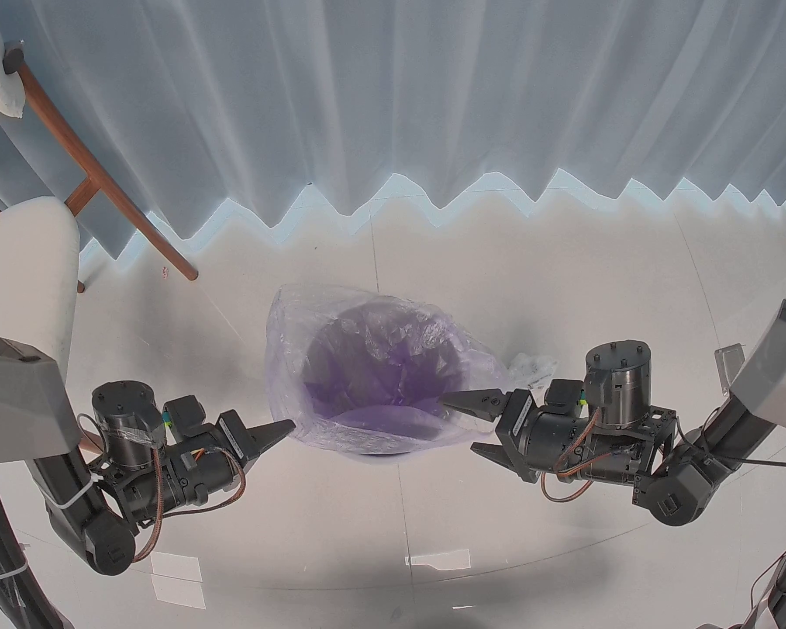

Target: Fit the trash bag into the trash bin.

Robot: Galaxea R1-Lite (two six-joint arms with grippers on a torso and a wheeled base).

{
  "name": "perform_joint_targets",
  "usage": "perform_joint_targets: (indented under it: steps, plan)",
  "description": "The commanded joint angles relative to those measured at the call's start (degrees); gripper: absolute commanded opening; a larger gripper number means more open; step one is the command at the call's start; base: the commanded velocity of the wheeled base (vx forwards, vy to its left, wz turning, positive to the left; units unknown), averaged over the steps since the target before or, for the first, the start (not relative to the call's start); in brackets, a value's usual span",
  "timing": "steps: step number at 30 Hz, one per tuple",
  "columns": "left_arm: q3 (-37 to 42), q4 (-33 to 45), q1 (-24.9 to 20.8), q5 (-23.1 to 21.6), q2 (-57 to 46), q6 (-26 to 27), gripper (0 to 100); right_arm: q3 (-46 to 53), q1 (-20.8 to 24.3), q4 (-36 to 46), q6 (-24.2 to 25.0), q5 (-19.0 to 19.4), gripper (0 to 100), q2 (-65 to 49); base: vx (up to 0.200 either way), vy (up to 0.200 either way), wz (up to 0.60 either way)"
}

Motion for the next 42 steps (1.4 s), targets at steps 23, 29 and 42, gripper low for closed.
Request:
perform_joint_targets:
  steps: [23, 29, 42]
  plan:
    - [-3.70, -2.59, -3.17, 3.84, 5.90, -1.41, 0, -6.69, 1.01, -1.61, 4.55, -3.28, 100, 8.19, 0.000, 0.000, 0.00]
    - [-3.44, -2.59, -3.17, 3.84, 5.55, -1.32, 0, -7.31, 0.74, -1.69, 4.73, -3.28, 0, 9.16, 0.000, 0.000, 0.00]
    - [-3.09, -2.59, -2.99, 3.93, 6.78, 0.09, 0, -6.08, 1.18, -1.43, 3.76, -3.28, 0, 10.65, 0.000, 0.000, 0.00]
